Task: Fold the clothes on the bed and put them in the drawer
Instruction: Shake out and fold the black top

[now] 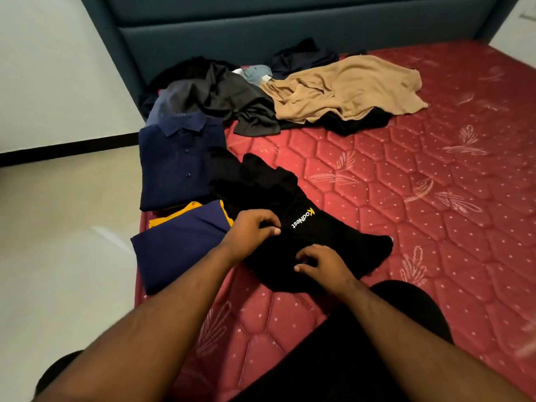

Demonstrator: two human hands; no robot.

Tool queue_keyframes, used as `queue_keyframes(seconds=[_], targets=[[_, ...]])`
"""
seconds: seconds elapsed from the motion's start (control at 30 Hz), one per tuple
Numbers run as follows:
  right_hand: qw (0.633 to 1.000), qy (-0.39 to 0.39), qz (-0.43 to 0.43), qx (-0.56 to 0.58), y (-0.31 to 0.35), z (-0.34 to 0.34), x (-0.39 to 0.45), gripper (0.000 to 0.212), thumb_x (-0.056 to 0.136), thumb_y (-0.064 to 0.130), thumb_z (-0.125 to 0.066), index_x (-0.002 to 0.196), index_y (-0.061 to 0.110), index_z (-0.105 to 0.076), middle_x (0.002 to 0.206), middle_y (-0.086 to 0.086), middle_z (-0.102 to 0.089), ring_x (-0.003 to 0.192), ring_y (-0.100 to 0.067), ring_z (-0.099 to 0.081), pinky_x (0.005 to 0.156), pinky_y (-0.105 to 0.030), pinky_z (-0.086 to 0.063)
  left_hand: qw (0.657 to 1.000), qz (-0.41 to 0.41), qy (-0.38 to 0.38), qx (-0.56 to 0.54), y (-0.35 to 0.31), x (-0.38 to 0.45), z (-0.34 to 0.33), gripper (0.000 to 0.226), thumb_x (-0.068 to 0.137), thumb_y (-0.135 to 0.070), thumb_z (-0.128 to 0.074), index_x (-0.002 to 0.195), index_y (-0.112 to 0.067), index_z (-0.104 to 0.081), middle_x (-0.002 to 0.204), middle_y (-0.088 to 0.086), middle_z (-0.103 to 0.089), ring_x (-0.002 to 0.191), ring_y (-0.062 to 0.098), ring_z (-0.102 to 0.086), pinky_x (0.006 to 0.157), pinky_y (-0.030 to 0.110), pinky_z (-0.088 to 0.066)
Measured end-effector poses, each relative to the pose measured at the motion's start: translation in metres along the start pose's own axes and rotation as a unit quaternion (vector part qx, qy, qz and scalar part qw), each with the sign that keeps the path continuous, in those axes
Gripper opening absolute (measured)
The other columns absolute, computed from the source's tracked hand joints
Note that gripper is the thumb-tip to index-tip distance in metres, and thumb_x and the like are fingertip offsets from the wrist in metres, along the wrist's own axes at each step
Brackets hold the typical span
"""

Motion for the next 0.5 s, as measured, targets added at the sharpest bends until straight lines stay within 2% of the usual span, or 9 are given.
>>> queue_keyframes(seconds=[0.1,0.17,0.23,0.3,0.37,0.47,0.5], targets=[[1.0,-0.016,0.005,0.022,0.004,0.0,-0.001,0.004,0.081,0.029,-0.062,0.08,0.027,-0.059,0.081,0.014,-0.056,0.081,-0.01,-0.057,0.08,-0.039,-0.049,0.995,0.067,0.049,-0.05,0.01,0.006,0.003,0.009,0.079,-0.001,-0.075,0.083,-0.01,-0.072,0.076,-0.003,-0.069,0.072,0.002,-0.063,0.073,0.017,-0.048],[1.0,0.002,0.004,0.029,0.005,-0.002,-0.005,0.01,0.085,0.024,-0.06,0.082,0.027,-0.051,0.078,0.012,-0.056,0.076,-0.009,-0.056,0.077,-0.037,-0.048,0.989,0.096,0.09,-0.074,0.018,0.005,0.003,0.011,0.079,0.0,-0.075,0.08,-0.01,-0.071,0.072,0.0,-0.069,0.069,0.006,-0.062,0.07,0.021,-0.048],[0.997,0.064,0.01,-0.039,0.006,-0.01,-0.01,0.011,0.087,0.028,-0.058,0.089,0.029,-0.047,0.082,0.01,-0.058,0.082,-0.014,-0.059,0.081,-0.037,-0.047,0.982,0.111,0.139,-0.059,0.026,-0.002,0.001,0.017,0.078,0.001,-0.074,0.077,-0.015,-0.07,0.069,-0.003,-0.068,0.067,0.004,-0.061,0.069,0.022,-0.048],[0.978,0.109,0.008,-0.175,0.006,-0.015,-0.014,0.026,0.087,0.03,-0.06,0.11,0.027,-0.049,0.106,0.006,-0.059,0.105,-0.018,-0.056,0.092,-0.038,-0.043,0.976,0.102,0.191,-0.001,0.032,-0.014,-0.002,0.021,0.078,0.0,-0.073,0.074,-0.019,-0.067,0.07,-0.006,-0.068,0.068,0.002,-0.062,0.07,0.021,-0.049],[0.961,0.118,-0.022,-0.251,0.004,-0.012,-0.014,0.045,0.087,0.025,-0.059,0.129,0.027,-0.044,0.126,0.004,-0.052,0.12,-0.021,-0.048,0.097,-0.039,-0.04,0.977,0.076,0.196,0.046,0.033,-0.026,-0.003,0.019,0.081,0.0,-0.071,0.08,-0.018,-0.065,0.079,-0.005,-0.068,0.076,0.005,-0.065,0.072,0.02,-0.05],[0.964,0.108,-0.065,-0.236,-0.002,-0.008,-0.016,0.043,0.086,0.013,-0.052,0.126,0.027,-0.052,0.127,0.0,-0.056,0.118,-0.025,-0.054,0.094,-0.038,-0.046,0.982,0.038,0.159,0.096,0.033,-0.047,-0.006,0.011,0.089,-0.008,-0.062,0.094,-0.018,-0.06,0.092,-0.008,-0.063,0.083,0.011,-0.061,0.075,0.025,-0.048],[0.965,0.103,-0.083,-0.224,-0.005,-0.005,-0.015,0.04,0.085,0.011,-0.051,0.121,0.027,-0.057,0.125,-0.001,-0.059,0.116,-0.025,-0.056,0.093,-0.037,-0.048,0.975,0.002,0.174,0.138,0.034,-0.054,-0.01,0.01,0.09,-0.011,-0.058,0.097,-0.019,-0.058,0.097,-0.008,-0.059,0.085,0.012,-0.059,0.076,0.025,-0.046]])
Point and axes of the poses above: each hand's wrist, its own x-axis towards the middle knuckle, its own z-axis out of the back of the hand, y = z × x, the point moved 5 cm from there along x, towards the middle knuckle
